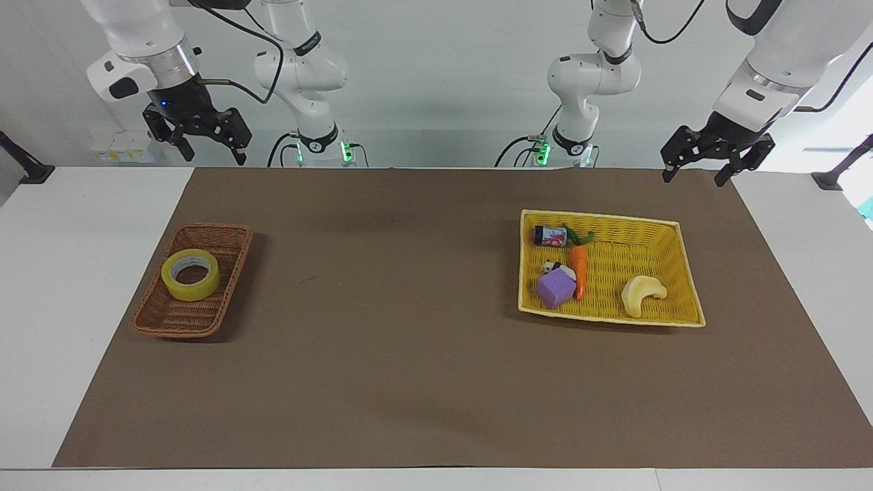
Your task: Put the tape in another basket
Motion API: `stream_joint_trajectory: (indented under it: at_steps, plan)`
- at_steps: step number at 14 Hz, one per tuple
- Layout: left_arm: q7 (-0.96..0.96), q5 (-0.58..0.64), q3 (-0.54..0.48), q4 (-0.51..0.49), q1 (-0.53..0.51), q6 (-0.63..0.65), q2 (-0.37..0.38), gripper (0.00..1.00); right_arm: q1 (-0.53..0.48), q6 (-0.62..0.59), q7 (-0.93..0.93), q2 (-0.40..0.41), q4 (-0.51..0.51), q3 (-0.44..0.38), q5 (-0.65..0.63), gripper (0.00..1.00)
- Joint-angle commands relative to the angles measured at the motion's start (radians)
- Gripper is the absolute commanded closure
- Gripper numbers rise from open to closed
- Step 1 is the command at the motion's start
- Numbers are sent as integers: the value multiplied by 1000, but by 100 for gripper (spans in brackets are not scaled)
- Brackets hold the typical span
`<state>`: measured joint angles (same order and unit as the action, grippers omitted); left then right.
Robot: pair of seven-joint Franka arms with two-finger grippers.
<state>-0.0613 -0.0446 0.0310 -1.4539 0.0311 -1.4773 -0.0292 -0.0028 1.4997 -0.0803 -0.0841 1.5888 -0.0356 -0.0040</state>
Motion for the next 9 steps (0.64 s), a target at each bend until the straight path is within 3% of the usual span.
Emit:
stream_joint_trajectory:
  at_steps: [1,9]
  plan:
    - [-12,20,9,-39,-13,-24,29,0,-9,14,33,-23,26,6,-13,0]
    - [-12,20,9,-39,-13,-24,29,0,-8,17,82,-28,33,8,-10,0]
